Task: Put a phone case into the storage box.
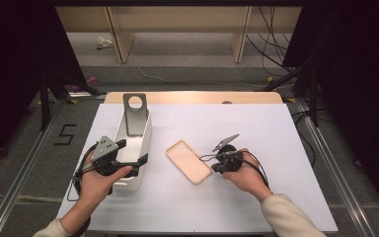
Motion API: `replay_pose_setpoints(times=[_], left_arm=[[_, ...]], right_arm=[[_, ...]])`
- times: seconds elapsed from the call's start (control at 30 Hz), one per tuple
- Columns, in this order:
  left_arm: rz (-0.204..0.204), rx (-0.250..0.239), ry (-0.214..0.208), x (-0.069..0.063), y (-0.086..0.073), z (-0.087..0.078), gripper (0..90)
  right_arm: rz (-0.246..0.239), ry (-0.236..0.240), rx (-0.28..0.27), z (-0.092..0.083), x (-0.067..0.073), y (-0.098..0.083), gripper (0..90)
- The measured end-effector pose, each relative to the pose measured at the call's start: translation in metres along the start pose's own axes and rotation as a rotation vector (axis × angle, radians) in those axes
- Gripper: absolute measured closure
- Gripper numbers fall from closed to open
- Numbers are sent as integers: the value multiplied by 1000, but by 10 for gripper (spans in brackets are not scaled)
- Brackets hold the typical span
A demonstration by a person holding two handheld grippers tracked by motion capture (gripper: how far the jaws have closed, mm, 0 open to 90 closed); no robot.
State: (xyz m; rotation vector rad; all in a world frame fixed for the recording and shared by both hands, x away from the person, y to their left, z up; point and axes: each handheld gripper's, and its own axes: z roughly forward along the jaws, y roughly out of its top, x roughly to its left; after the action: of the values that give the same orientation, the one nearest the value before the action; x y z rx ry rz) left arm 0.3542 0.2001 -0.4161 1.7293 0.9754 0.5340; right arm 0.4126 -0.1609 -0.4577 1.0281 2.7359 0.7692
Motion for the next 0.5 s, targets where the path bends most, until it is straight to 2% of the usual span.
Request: replay_pose_setpoints(times=[0.23, 0.5], left_arm=[[4, 3, -1, -1, 0, 1, 56], [4, 2, -3, -1, 0, 0, 56]], right_arm=[[16, -28, 5, 11, -5, 6, 900], [10, -11, 27, 14, -2, 5, 900]])
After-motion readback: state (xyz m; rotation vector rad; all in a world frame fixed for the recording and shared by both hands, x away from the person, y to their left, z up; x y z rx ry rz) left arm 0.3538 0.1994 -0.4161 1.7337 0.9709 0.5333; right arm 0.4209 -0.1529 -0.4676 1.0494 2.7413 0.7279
